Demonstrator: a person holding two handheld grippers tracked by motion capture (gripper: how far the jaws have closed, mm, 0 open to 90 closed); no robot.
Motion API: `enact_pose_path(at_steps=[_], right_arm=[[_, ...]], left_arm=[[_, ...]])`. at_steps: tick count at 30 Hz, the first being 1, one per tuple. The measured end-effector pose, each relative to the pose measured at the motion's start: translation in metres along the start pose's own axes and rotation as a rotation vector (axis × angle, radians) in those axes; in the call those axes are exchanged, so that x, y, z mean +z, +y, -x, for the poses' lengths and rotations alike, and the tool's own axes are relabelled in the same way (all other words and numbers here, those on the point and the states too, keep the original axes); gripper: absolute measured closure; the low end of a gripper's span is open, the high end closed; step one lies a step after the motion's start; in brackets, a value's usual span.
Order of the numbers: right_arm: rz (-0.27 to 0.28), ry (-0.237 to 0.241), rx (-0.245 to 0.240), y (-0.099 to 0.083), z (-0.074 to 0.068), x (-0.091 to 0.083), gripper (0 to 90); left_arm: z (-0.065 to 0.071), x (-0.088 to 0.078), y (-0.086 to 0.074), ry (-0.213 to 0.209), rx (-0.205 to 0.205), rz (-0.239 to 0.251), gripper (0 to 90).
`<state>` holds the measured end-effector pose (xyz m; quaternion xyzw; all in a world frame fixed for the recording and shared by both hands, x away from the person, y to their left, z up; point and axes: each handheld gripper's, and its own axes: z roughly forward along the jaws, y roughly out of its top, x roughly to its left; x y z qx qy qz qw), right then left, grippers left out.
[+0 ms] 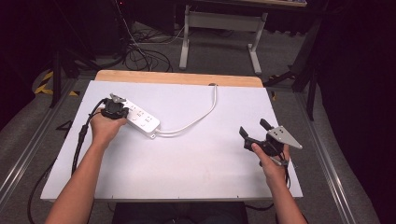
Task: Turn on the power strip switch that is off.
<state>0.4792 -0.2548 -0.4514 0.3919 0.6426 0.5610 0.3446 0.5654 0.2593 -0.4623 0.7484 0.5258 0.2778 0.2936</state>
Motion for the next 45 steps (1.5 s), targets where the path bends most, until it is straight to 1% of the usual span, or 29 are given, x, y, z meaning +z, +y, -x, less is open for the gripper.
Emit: enact_pose_path(at_steps=[2,4,7,8,11,12,15,20,22,26,35,39,45], right_arm=[[0.002,0.0,0.003,0.0003,-0.0002,-0.0005,10.7],[0.003,0.001,0.0,0.0004,-0.0002,-0.0008,10.8],[0.006,0.003,-0.001,0.0004,-0.0004,-0.0007,10.8],[0.004,0.002,-0.001,0.0006,-0.0005,-0.001,10.8],[0.006,0.002,-0.001,0.0007,-0.0006,-0.0015,10.8],[0.005,0.002,0.001,0.0007,-0.0004,-0.0015,10.8],[0.003,0.001,0.003,0.0007,-0.0002,-0.0013,10.8],[0.002,0.002,0.003,0.0006,-0.0004,-0.0013,10.8],[0.002,0.001,0.003,0.0006,-0.0005,-0.0014,10.8],[0.002,0.001,0.002,0.0006,-0.0008,-0.002,10.9],[0.008,-0.003,0.001,0.0013,-0.0009,-0.0069,11.1],[0.006,-0.005,-0.002,0.001,-0.0008,-0.0062,11.1],[-0.004,-0.002,0.001,0.0003,-0.0012,-0.0041,11.1]], left_arm=[[0.0,0.0002,-0.0005,0.001,0.005,0.001,90.0],[-0.0032,0.0003,-0.0007,-0.02,-0.029,-0.004,90.0],[-0.0022,0.001,0.0,-0.02,-0.03,-0.014,90.0],[-0.0021,0.001,0.0007,-0.018,-0.021,-0.018,90.0],[-0.0028,0.0009,0.0007,-0.017,-0.022,-0.018,90.0],[-0.003,0.0008,0.0005,-0.027,-0.033,-0.018,90.0],[-0.0047,0.0007,0.0,-0.037,-0.04,-0.016,90.0],[-0.0054,0.0006,-0.0003,-0.04,-0.043,-0.014,90.0],[-0.0059,0.0005,-0.0004,-0.046,-0.056,-0.016,90.0],[-0.0069,0.0006,-0.0005,-0.053,-0.061,-0.014,90.0],[-0.0061,0.0006,-0.0001,-0.045,-0.055,-0.015,90.0],[-0.0065,0.0008,-0.0002,-0.05,-0.066,-0.014,90.0],[-0.006,0.0007,-0.0005,-0.047,-0.061,-0.012,90.0]])
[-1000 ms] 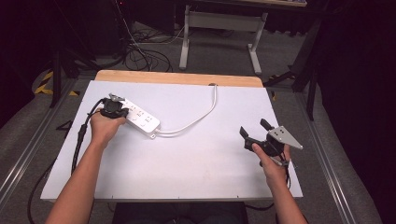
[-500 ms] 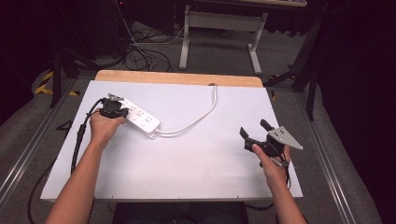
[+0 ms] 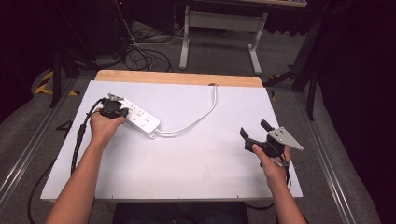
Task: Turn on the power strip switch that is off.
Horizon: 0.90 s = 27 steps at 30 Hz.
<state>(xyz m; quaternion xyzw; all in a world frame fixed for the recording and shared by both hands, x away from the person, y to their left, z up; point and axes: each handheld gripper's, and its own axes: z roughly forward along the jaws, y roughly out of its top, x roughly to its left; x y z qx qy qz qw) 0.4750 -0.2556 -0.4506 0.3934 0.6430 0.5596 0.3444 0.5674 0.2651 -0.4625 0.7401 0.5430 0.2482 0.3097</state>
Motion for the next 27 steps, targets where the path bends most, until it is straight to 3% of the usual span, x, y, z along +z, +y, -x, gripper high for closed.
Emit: enact_pose_path(at_steps=[7,14,22,24,27], right_arm=[[-0.003,0.008,0.0,-0.0005,0.0009,0.0032,11.1],[-0.004,0.011,0.0,-0.0004,0.0007,0.0038,11.2],[-0.002,0.013,-0.002,-0.0002,0.0,0.0042,11.2],[-0.004,0.011,0.0,-0.0002,0.0001,0.004,11.2],[-0.004,0.012,-0.002,-0.0003,0.0,0.0043,11.2]], left_arm=[[0.0014,-0.0006,-0.0016,0.008,0.011,0.013,90.0],[-0.0017,-0.002,-0.0058,-0.017,-0.031,0.046,90.0],[0.001,-0.0015,-0.0061,0.006,-0.011,0.052,90.0],[-0.001,-0.0022,-0.0065,0.025,-0.038,0.066,90.0],[-0.0043,-0.0036,-0.0078,0.019,-0.066,0.076,89.9]])
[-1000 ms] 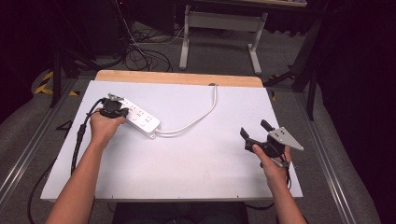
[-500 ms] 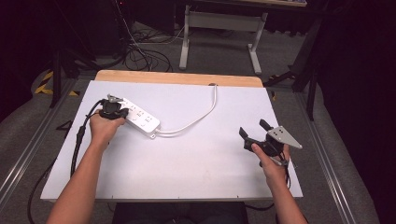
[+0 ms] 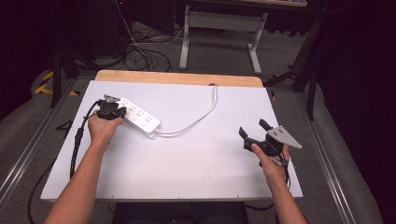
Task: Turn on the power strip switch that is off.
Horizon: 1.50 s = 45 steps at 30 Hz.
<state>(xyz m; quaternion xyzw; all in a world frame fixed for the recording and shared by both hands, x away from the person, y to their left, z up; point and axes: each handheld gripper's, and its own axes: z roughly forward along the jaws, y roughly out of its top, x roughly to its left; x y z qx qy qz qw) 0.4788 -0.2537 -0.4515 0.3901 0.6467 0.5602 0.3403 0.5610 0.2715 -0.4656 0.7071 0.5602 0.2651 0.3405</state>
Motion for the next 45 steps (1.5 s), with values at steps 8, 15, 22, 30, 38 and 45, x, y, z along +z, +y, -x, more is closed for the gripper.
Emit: enact_pose_path(at_steps=[8,15,22,30,38,45], right_arm=[[0.002,0.002,-0.002,0.0,0.0,0.0,11.4],[0.004,0.002,0.0,0.001,0.0,0.0,11.4],[0.003,0.007,0.002,0.001,0.0,0.001,11.3],[0.004,0.009,0.005,0.001,0.0,0.001,11.3],[0.005,0.01,0.004,0.001,-0.001,0.001,11.3],[0.003,0.013,0.0,0.001,-0.001,0.002,11.3]], left_arm=[[-0.006,-0.024,-0.002,-0.026,-0.072,0.16,89.0],[0.002,-0.047,-0.002,0.009,-0.048,0.309,85.6],[0.015,-0.061,-0.006,0.016,0.007,0.376,78.3],[0.026,-0.086,-0.017,0.016,0.006,0.435,70.5],[0.022,-0.11,-0.032,0.029,-0.028,0.46,68.0],[0.015,-0.118,-0.042,0.038,-0.055,0.464,64.8]])
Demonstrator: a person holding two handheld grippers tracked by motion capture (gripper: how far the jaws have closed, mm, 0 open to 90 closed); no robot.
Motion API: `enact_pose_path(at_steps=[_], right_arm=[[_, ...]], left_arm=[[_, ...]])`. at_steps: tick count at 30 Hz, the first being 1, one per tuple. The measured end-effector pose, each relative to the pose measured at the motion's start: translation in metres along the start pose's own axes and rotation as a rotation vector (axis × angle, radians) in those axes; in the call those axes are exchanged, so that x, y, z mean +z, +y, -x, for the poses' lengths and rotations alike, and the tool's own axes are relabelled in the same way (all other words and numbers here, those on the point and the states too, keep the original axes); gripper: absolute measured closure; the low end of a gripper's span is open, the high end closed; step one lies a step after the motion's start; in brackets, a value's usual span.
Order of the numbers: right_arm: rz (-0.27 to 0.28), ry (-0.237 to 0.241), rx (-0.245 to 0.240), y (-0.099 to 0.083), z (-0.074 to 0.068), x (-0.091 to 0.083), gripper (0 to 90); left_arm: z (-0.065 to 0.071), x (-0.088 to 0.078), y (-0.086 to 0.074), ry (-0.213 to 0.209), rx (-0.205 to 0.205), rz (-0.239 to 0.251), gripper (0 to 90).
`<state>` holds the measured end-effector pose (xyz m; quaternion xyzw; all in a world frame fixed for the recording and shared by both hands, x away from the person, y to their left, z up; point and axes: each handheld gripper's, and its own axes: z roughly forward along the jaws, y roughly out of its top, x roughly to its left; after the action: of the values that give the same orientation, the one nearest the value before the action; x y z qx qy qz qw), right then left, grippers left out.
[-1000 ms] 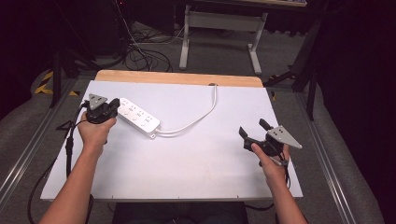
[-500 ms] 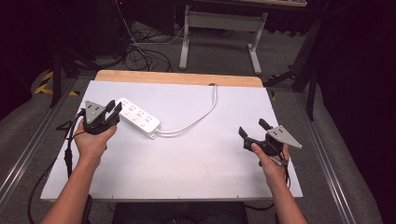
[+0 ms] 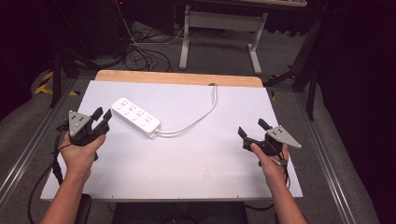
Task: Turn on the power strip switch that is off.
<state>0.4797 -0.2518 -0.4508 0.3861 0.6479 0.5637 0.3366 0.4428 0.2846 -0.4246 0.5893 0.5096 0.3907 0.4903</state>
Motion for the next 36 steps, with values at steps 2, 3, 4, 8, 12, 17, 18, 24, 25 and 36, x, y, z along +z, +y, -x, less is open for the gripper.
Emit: enact_pose_path(at_steps=[2,3,4,8,12,17,18,24,25,36], right_arm=[[-0.001,-0.001,0.001,0.0,0.0,0.0,11.3],[-0.001,-0.002,0.0,0.0,0.0,0.0,11.3],[-0.001,0.0,0.001,0.0,0.0,0.0,11.3],[0.0,-0.002,0.003,0.0,0.0,0.0,11.3],[-0.001,-0.001,0.006,0.0,0.001,0.0,11.3],[0.0,0.001,-0.001,0.0,0.0,0.0,11.3],[0.0,0.001,-0.001,0.0,0.0,0.0,11.3],[-0.003,-0.002,0.002,0.0,-0.001,0.0,11.3],[-0.002,0.0,0.001,0.0,0.0,0.0,11.3],[-0.003,-0.001,-0.004,0.0,-0.001,0.0,11.3]], left_arm=[[-0.001,-0.001,0.0,0.004,0.001,-0.002,63.4],[-0.002,-0.001,0.0,0.008,-0.004,0.002,62.8],[-0.002,-0.001,0.001,0.01,-0.01,0.007,61.9],[-0.003,-0.003,0.002,0.022,-0.012,0.013,59.2],[-0.004,-0.007,0.001,0.025,0.001,0.008,56.6],[-0.005,-0.011,0.003,0.023,-0.009,0.021,51.0],[-0.005,-0.011,0.003,0.023,-0.009,0.021,50.7],[0.0,-0.011,0.005,0.021,0.016,0.033,48.5],[-0.001,-0.011,0.005,0.025,0.016,0.035,47.7],[-0.005,-0.024,0.004,0.041,-0.008,0.046,29.1]])
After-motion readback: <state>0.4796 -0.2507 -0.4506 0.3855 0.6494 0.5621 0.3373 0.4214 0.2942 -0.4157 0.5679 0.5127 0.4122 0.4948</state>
